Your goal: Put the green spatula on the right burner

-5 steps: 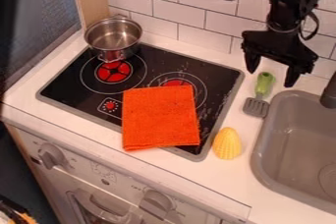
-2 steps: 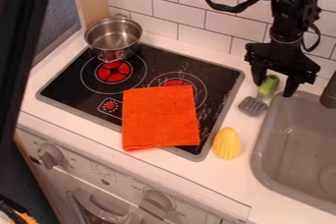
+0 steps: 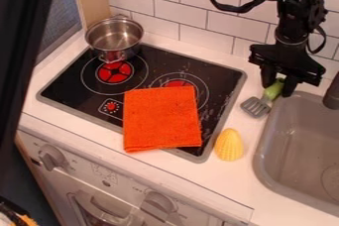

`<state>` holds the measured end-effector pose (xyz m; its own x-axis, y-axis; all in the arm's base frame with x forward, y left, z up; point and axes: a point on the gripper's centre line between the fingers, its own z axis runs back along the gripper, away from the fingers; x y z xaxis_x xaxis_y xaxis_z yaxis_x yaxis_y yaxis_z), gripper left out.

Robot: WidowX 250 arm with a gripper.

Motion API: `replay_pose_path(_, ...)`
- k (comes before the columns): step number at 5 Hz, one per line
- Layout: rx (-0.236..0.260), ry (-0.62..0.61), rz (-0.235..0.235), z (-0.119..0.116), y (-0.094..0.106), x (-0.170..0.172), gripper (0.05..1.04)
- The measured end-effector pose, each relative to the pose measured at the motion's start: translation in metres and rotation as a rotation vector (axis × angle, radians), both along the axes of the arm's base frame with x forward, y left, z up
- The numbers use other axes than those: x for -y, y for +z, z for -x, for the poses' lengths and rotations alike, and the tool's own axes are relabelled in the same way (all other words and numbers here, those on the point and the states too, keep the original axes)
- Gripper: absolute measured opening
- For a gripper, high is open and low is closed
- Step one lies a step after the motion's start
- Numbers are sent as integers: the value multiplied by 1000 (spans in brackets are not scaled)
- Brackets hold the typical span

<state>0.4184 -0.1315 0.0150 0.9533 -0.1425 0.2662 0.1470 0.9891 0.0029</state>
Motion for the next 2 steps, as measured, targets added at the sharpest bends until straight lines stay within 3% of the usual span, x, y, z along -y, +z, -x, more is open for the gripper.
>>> replay_pose_path(2,-14,-33,-9,4,0,-1,408)
